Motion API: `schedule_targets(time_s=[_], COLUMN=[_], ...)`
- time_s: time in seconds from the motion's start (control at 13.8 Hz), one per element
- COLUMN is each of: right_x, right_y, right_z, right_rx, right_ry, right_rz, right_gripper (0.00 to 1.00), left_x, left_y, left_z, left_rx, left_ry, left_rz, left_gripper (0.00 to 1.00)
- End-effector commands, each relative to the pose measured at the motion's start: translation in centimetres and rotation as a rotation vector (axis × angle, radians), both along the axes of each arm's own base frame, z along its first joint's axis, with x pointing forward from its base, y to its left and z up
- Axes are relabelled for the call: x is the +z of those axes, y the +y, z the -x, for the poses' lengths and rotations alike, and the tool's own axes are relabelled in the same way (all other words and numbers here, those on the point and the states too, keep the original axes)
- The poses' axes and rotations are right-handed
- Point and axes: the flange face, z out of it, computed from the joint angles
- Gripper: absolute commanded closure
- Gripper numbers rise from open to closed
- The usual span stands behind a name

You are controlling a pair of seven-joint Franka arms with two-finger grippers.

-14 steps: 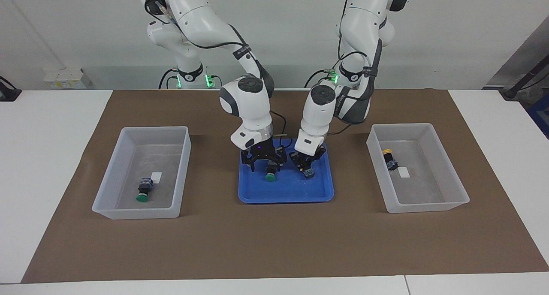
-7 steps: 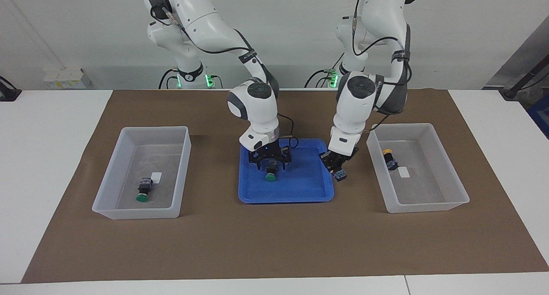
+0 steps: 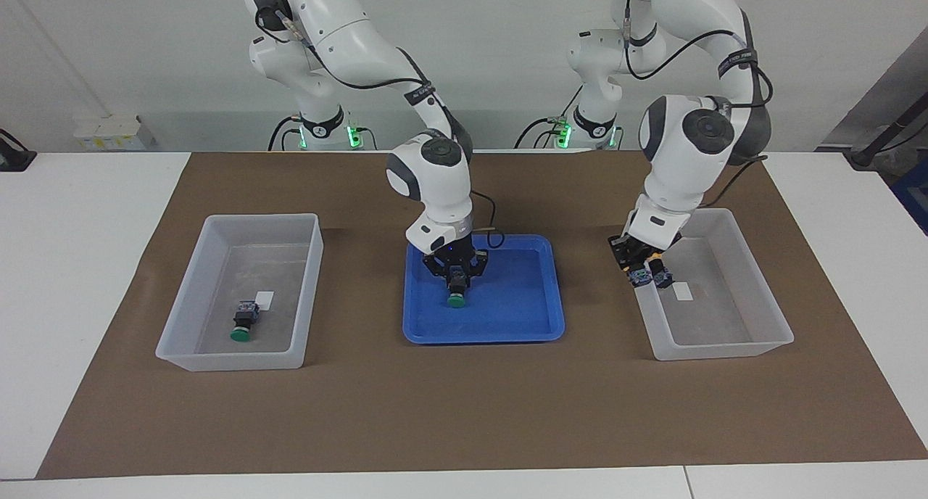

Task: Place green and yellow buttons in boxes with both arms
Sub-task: 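Carry the yellow button with the left gripper while the right gripper carries green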

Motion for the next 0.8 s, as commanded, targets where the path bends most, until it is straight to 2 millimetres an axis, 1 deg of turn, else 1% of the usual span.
schedule_targets(time_s=[0.0,0.07,0.14,0.22,0.36,0.43,0.51,0.58,0.65,0.72], right_x=[6.4,8.4,10.1,11.4,13.4,13.9,14.5,14.6,14.4,14.0], right_y=[-4.9,-7.8,-9.7,-11.4,-16.5,-18.9,-21.7,-24.7,-27.0,-29.1], right_z=[-1.2,-2.0,-2.1,-2.0,-2.7,-3.0,-3.3,-3.4,-3.6,-3.8], right_rx=[-0.088,-0.117,-0.109,-0.086,-0.078,-0.051,-0.008,0.037,0.076,0.097], right_ry=[-0.022,-0.025,-0.014,-0.001,0.024,0.03,0.035,0.049,0.059,0.065], right_rz=[0.017,0.032,0.062,0.09,0.132,0.143,0.163,0.183,0.197,0.188], right_gripper=[1.0,1.0,1.0,1.0,1.0,1.0,1.0,1.0,1.0,1.0], left_x=[2.7,3.3,3.9,4.1,4.1,4.1,3.6,2.9,2.3,1.4], left_y=[4.9,6.9,8.6,10.8,13.3,14.5,15.0,15.4,16.4,17.1], left_z=[0.7,1.2,2.0,2.4,3.3,3.7,4.3,4.5,4.2,4.4], left_rx=[-0.073,-0.103,-0.131,-0.143,-0.179,-0.156,-0.149,-0.143,-0.136,-0.128], left_ry=[0.018,0.031,0.047,0.066,0.098,0.101,0.109,0.087,0.023,-0.004], left_rz=[0.035,0.039,0.039,0.041,0.048,0.048,0.048,0.043,0.033,0.026], left_gripper=[1.0,1.0,1.0,1.0,1.0,1.0,1.0,1.0,1.0,1.0])
